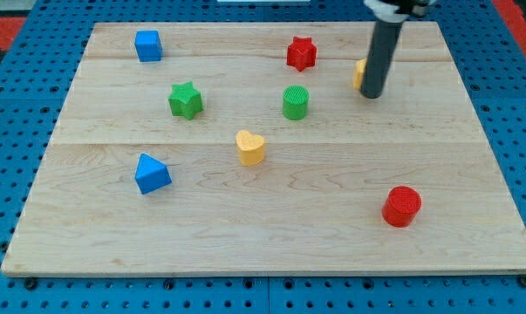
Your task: Slide the yellow hexagon vertically to the red circle
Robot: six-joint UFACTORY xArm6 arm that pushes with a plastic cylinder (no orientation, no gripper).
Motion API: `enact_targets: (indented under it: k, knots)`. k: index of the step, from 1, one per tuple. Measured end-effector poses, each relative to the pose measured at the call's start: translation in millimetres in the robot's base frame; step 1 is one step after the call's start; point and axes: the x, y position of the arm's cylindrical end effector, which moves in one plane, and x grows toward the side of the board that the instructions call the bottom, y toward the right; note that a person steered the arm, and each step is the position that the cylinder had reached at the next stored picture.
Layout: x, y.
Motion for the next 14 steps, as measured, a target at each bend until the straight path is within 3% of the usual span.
enact_targets:
  k: [1,2,3,4,6,11,13,14]
  knots:
    - [-9.6,47.8]
    - [-59.4,50.2]
    - [-79.0,2.8]
    - [-51.2,-31.7]
    - [8.6,-18.7]
    - [22.0,-32.1]
    - [75.4,-36.7]
    - [75.6,-29.3]
